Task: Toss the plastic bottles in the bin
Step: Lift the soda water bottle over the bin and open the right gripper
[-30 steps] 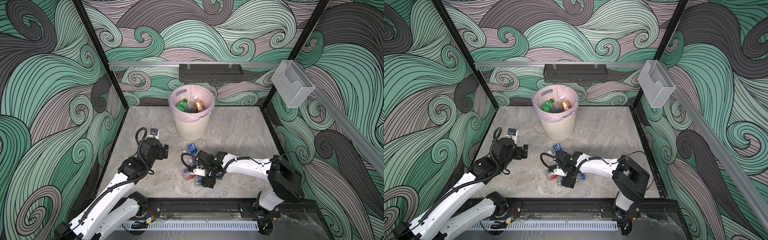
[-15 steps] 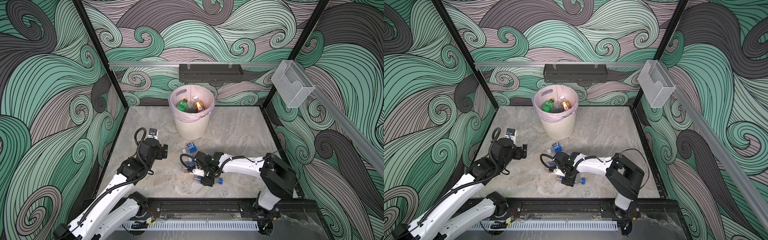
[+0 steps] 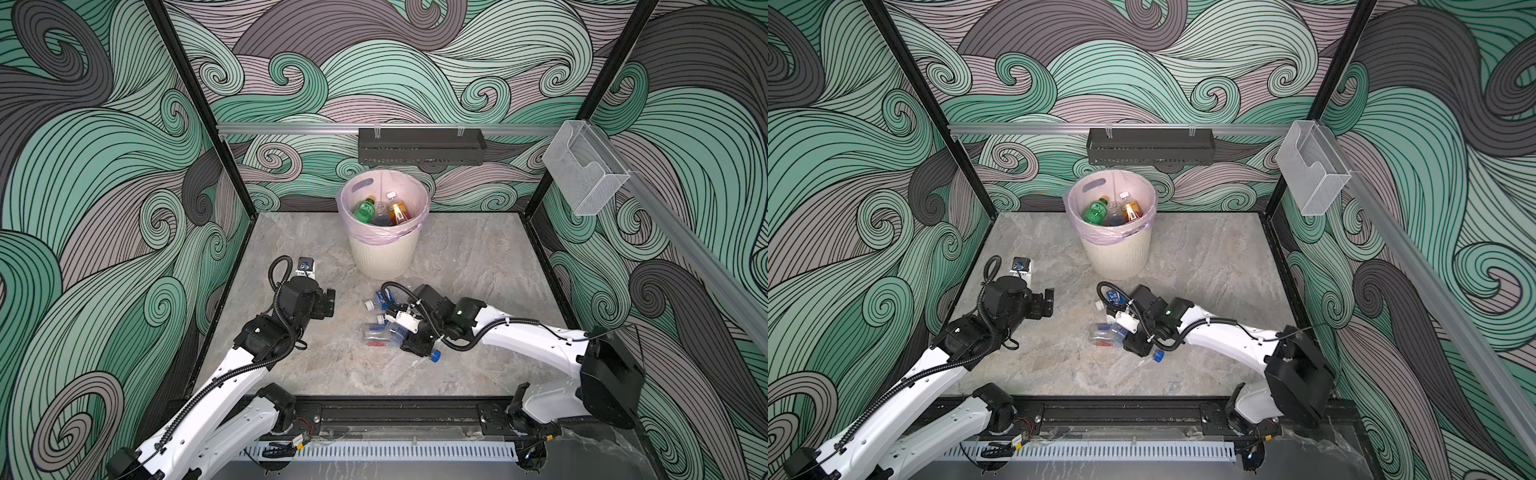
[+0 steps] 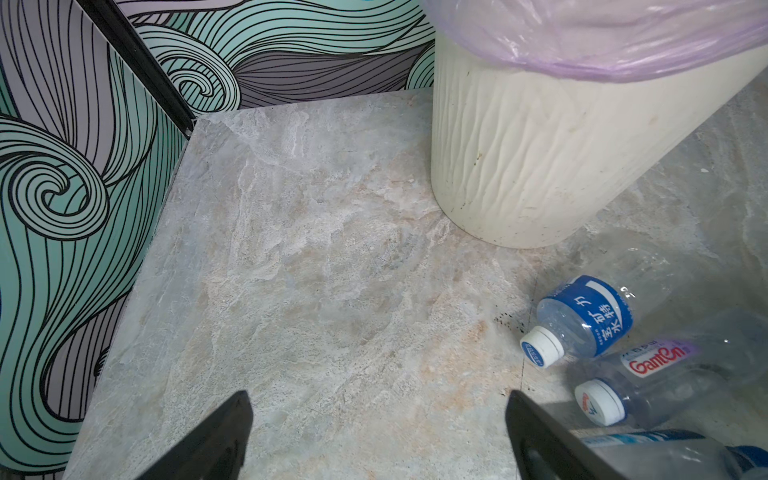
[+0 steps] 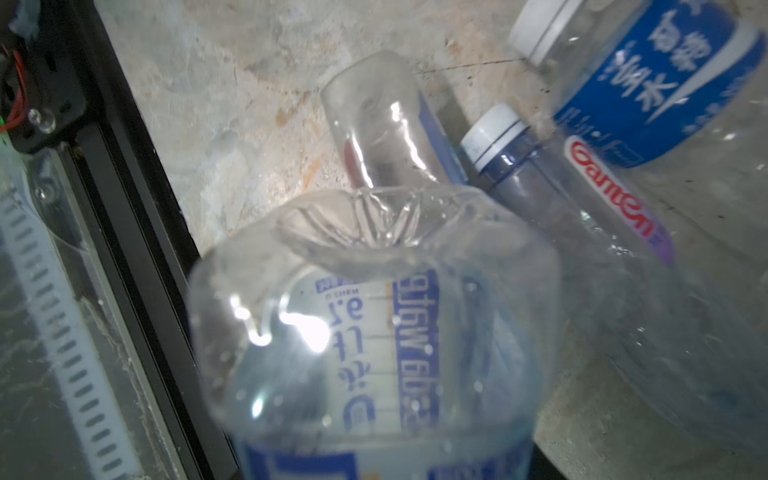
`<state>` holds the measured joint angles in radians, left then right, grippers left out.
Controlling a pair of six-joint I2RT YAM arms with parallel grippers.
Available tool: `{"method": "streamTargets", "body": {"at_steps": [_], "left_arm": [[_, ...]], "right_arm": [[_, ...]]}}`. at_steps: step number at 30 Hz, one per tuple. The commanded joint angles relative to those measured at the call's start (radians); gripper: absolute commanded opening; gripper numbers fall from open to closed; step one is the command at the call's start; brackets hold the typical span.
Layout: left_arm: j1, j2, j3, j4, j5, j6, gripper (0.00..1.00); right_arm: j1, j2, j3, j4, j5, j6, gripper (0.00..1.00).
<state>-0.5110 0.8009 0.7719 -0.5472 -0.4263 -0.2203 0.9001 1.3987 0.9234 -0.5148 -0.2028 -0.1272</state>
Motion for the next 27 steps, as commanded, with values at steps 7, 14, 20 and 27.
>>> {"method": "streamTargets", "body": {"at_steps": [7, 14, 20, 27], "left_arm": [[0.008, -0.008, 0.004, -0.016, -0.016, -0.009, 0.97], [0.007, -0.008, 0.005, -0.014, -0.015, -0.009, 0.97], [0.008, 0.010, 0.006, -0.012, -0.009, -0.010, 0.97], [0.008, 0.030, 0.005, -0.005, -0.013, -0.010, 0.97]], "right_arm": [[-0.236, -0.101, -0.016, 0.016, 0.024, 0.284, 0.51], [-0.320, -0.147, -0.064, 0.069, 0.048, 0.370, 0.51], [-0.362, -0.166, -0.097, 0.095, 0.073, 0.410, 0.51], [-0.365, -0.211, 0.133, -0.022, 0.025, 0.355, 0.51]]}}
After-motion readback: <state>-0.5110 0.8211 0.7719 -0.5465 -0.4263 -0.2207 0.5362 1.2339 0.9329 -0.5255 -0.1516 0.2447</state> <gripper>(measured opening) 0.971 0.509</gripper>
